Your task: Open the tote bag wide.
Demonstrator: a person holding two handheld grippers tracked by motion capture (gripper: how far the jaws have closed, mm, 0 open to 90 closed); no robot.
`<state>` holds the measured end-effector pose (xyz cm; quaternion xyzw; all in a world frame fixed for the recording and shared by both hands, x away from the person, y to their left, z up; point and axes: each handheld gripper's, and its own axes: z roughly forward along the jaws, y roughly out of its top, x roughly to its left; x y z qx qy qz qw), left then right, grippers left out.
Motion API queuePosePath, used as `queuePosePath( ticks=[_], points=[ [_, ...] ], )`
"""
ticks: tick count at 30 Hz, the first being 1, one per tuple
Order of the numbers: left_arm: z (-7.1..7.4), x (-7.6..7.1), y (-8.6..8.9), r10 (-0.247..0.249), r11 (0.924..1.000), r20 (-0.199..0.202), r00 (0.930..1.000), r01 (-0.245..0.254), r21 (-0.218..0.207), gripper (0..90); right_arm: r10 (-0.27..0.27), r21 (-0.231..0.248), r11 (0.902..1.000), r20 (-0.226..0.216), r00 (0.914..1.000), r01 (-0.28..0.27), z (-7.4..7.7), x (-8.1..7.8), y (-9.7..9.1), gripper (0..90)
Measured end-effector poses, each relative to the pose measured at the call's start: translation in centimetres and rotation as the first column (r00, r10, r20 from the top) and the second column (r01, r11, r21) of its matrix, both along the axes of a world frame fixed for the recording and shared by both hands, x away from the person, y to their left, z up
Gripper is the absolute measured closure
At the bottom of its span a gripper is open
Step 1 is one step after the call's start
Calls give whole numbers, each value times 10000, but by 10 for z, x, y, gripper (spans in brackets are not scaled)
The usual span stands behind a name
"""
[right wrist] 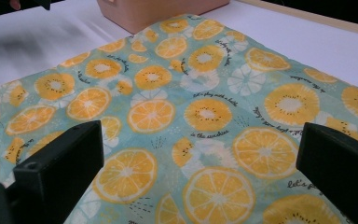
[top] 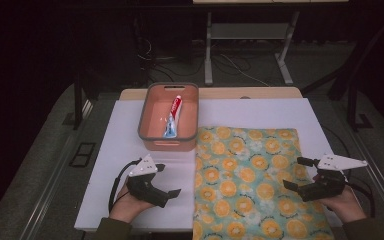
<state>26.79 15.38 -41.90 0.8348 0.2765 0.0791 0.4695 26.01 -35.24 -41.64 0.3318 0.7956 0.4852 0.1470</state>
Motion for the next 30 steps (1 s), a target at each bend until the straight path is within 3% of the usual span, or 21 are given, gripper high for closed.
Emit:
queuePosePath(
  ticks=[4,12,15,26,30],
  points=[
    [-1,1,-1,44,10000,-25,10000,-44,1,0,-76,35,10000,-229,9997,77,0,1,-1,4],
    [1,-1,-7,72,10000,10,10000,-72,45,0,-92,-319,9994,-32,10000,91,-1,-1,2,4],
    [1,1,-10,9,10000,-66,10000,-9,49,0,-21,-388,9992,-151,9999,15,-3,-1,4,4],
    [-5,10,-40,-263,9990,-218,9994,271,349,78,-42,-408,9992,-257,9997,32,-6,1,4,4],
    [-9,13,-51,-282,9983,-265,9992,296,511,148,19,-464,9989,-279,9996,-32,-7,1,5,4]
  ],
)
